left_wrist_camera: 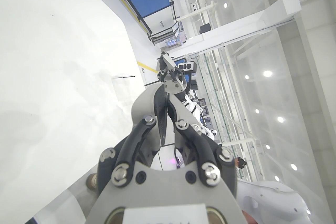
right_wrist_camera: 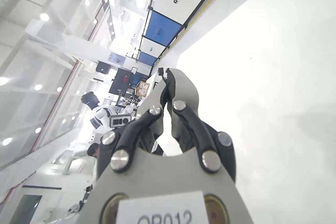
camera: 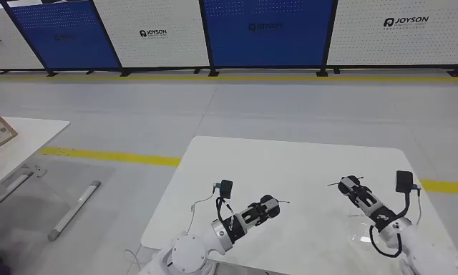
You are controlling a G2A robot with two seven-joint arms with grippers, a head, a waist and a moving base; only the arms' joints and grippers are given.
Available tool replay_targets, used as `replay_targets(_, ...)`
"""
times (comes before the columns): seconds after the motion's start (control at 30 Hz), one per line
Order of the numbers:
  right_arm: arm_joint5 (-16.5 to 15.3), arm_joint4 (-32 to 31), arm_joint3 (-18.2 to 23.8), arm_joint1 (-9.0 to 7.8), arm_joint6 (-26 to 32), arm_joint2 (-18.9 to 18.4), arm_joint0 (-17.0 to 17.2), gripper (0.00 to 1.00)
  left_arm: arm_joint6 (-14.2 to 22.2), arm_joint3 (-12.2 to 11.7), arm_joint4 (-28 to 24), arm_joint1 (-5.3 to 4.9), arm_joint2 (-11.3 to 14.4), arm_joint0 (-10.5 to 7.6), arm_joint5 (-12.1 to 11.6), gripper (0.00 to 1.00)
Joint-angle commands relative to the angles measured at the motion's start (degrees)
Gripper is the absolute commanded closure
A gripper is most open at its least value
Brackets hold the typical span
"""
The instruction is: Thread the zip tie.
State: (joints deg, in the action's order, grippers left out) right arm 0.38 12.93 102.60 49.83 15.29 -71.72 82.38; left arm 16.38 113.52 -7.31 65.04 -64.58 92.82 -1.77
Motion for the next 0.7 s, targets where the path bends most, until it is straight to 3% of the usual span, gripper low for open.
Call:
replay_targets(0.0, 0.0, 0.0, 0.0, 0.00, 0.0, 0.0, 0.0, 1.00, 0.0, 0.0, 0.0, 0.00, 0.0, 0.00, 0.0, 1.00)
replay_targets(0.2, -0.7, 0.2, 0.2, 0.08, -0.7, -0.1, 0.1, 1.00, 0.0, 0.0, 0.0, 0.00, 0.0, 0.00, 0.0, 1.00)
replay_targets(0.3, -4.7, -2.8, 0.4, 0.67, -9.6, -0.4, 2.3, 1.00, 0.0, 0.0, 0.0, 0.00, 0.0, 0.00, 0.0, 1.00)
replay_targets(0.47, -10.0, -5.1, 1.8, 1.50, -16.5, 0.4, 6.0, 1.00, 0.0, 0.0, 0.0, 0.00, 0.0, 0.00, 0.0, 1.00)
replay_targets(0.67, -10.2, -4.3, 2.0, 1.63, -17.1, 0.4, 6.3, 1.00, 0.0, 0.0, 0.0, 0.00, 0.0, 0.00, 0.0, 1.00)
